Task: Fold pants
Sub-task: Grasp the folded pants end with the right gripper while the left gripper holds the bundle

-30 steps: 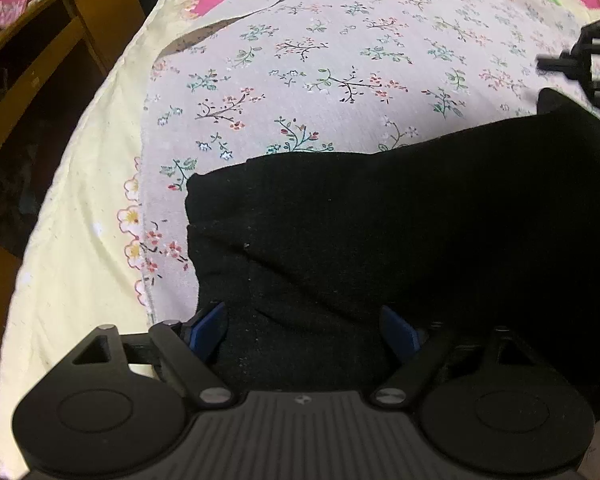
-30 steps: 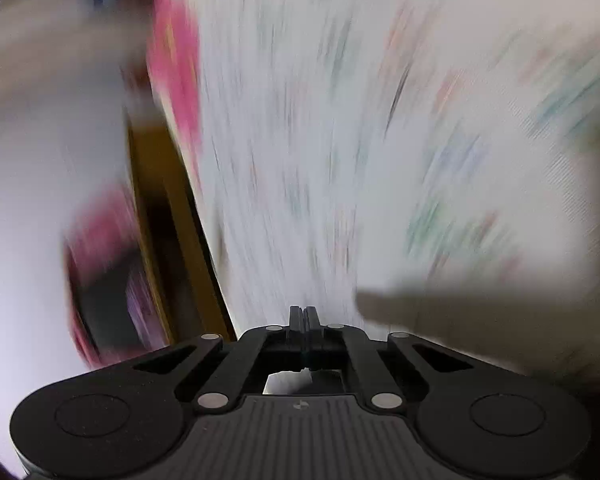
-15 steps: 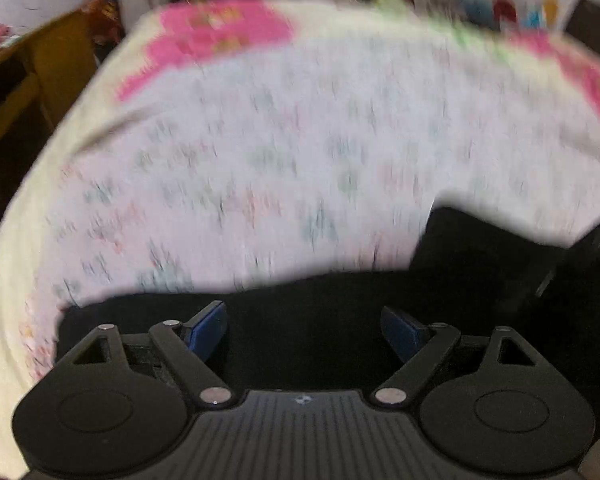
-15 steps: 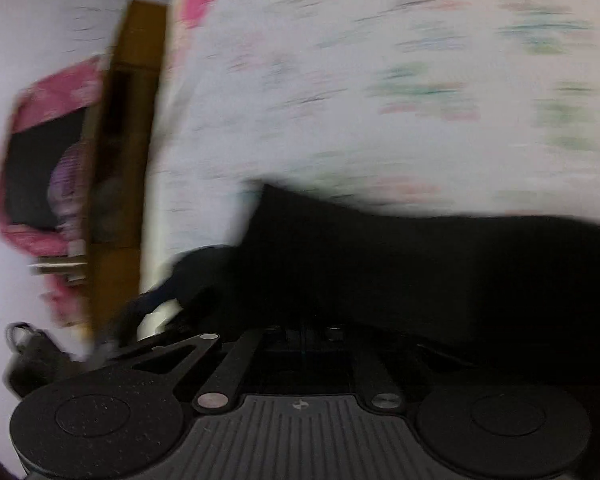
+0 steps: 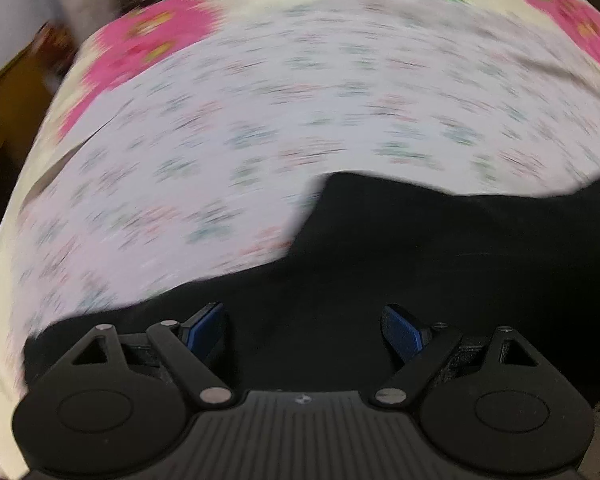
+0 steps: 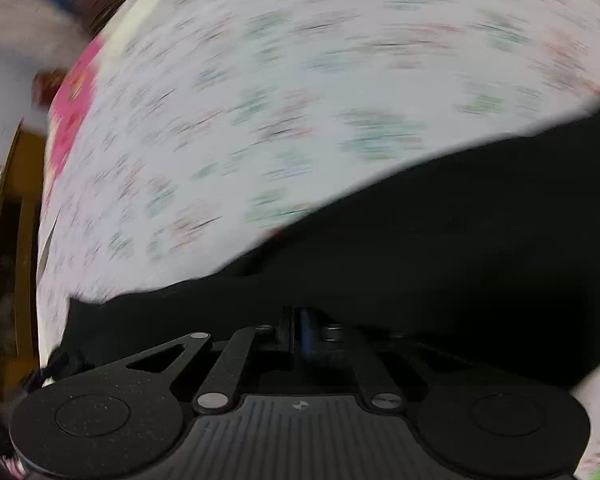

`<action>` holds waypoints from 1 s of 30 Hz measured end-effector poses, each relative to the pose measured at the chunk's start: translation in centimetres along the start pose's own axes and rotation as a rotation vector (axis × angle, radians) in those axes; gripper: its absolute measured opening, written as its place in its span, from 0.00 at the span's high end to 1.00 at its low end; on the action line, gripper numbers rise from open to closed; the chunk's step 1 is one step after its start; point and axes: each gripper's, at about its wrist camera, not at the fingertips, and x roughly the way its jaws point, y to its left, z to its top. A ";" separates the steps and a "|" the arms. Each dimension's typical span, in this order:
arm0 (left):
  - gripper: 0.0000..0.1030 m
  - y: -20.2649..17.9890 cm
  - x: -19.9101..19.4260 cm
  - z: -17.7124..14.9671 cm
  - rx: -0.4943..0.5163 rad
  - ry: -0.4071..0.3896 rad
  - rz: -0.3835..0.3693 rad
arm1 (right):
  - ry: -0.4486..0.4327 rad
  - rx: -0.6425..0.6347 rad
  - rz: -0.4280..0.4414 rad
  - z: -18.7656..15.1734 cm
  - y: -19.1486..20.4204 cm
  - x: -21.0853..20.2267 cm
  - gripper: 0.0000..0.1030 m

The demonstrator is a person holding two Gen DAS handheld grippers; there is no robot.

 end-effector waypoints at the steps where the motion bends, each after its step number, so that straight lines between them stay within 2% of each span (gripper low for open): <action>1: 0.07 -1.6 -0.1 0.4 0.031 -0.002 -0.005 | -0.010 0.017 -0.025 0.2 -1.4 -0.4 1.00; 5: 0.07 -7.4 -0.4 2.4 0.109 -0.022 -0.061 | -0.124 0.030 -0.064 0.5 -5.5 -4.7 1.00; 6: 0.07 -9.0 -0.2 2.9 0.127 -0.028 -0.075 | -0.156 0.038 -0.068 0.7 -6.9 -6.0 0.89; 8: 0.07 -12.4 -0.3 3.9 0.159 -0.042 -0.115 | -0.203 0.044 -0.102 1.5 -9.6 -7.5 0.85; 11: 0.07 -17.9 0.2 5.3 0.197 -0.043 -0.180 | -0.210 0.010 -0.133 3.1 -12.9 -8.7 0.86; 12: 0.07 -19.5 0.2 5.8 0.212 -0.041 -0.197 | -0.193 0.010 -0.112 3.4 -13.4 -8.8 0.89; 15: 0.07 -24.4 0.3 7.0 0.242 -0.033 -0.249 | -0.202 -0.006 -0.073 3.5 -14.8 -9.6 0.89; 17: 0.07 -26.6 0.1 7.8 0.254 -0.034 -0.285 | -0.217 0.001 -0.068 3.4 -15.0 -9.6 0.87; 18: 0.07 -27.7 0.1 8.1 0.270 -0.039 -0.302 | -0.223 -0.002 -0.053 3.5 -15.4 -10.1 0.82; 20: 0.07 -29.4 0.0 8.4 0.304 -0.047 -0.316 | -0.207 -0.031 -0.041 4.1 -16.5 -10.5 0.72; 22: 0.07 -30.5 0.5 8.7 0.322 -0.040 -0.336 | -0.164 -0.065 -0.021 5.0 -16.8 -9.8 0.71; 27: 0.07 -31.5 1.1 9.0 0.372 -0.024 -0.319 | -0.096 -0.151 -0.003 6.9 -17.4 -7.8 0.70; 30: 0.07 -31.4 1.7 9.0 0.356 0.010 -0.329 | -0.103 -0.181 0.010 7.3 -17.6 -8.0 0.70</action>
